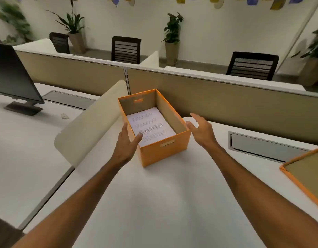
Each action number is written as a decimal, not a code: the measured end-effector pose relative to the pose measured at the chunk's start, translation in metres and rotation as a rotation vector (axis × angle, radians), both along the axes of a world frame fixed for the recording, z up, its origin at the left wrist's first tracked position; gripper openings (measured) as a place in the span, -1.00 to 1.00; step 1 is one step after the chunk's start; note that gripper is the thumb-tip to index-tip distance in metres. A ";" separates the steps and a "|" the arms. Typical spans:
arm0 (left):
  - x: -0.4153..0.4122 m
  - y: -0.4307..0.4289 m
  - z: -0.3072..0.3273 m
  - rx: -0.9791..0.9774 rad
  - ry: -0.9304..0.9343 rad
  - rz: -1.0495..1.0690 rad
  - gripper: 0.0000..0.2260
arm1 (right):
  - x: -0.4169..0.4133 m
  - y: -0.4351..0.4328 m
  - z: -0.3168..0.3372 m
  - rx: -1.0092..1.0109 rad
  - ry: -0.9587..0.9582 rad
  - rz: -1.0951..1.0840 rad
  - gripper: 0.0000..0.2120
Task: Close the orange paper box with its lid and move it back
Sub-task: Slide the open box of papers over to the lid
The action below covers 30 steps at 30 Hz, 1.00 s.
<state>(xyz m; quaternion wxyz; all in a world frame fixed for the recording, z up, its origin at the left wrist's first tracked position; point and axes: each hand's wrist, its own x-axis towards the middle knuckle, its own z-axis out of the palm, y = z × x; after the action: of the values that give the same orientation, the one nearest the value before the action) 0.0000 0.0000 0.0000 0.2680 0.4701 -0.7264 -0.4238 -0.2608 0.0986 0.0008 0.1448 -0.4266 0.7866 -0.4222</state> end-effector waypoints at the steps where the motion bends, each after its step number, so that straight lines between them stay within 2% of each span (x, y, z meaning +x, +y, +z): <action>1: -0.002 -0.009 -0.006 0.049 -0.010 0.023 -0.28 | -0.003 -0.010 -0.004 0.020 -0.033 -0.026 -0.51; 4: -0.007 -0.036 -0.024 0.206 -0.056 0.040 -0.26 | -0.013 -0.033 -0.015 0.126 -0.133 -0.073 -0.52; 9: -0.016 -0.065 -0.050 0.398 -0.002 0.050 -0.27 | -0.029 -0.062 -0.035 0.167 -0.359 -0.125 -0.64; 14: -0.019 -0.079 -0.066 0.504 0.080 0.059 -0.41 | -0.036 -0.077 -0.044 0.177 -0.552 -0.236 -0.74; 16: -0.020 -0.081 -0.068 0.560 0.123 0.040 -0.47 | -0.038 -0.080 -0.049 0.167 -0.567 -0.231 -0.80; 19: -0.021 -0.083 -0.069 0.607 0.178 0.003 -0.55 | -0.039 -0.079 -0.050 0.154 -0.571 -0.227 -0.78; 22: -0.018 -0.085 -0.069 0.613 0.199 -0.010 -0.54 | -0.036 -0.078 -0.050 0.150 -0.571 -0.220 -0.73; 26: -0.010 -0.085 -0.070 0.630 0.203 -0.052 -0.55 | -0.035 -0.067 -0.052 0.142 -0.560 -0.230 -0.79; 30: -0.008 -0.078 -0.067 0.641 0.188 -0.091 -0.47 | -0.036 -0.042 -0.051 0.110 -0.593 -0.258 -0.79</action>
<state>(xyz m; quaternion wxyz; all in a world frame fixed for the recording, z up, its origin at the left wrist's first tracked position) -0.0079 -0.0778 -0.0665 0.1528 0.4564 -0.5485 -0.6837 -0.2965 0.0569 -0.0503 0.3356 -0.1735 0.7794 -0.4999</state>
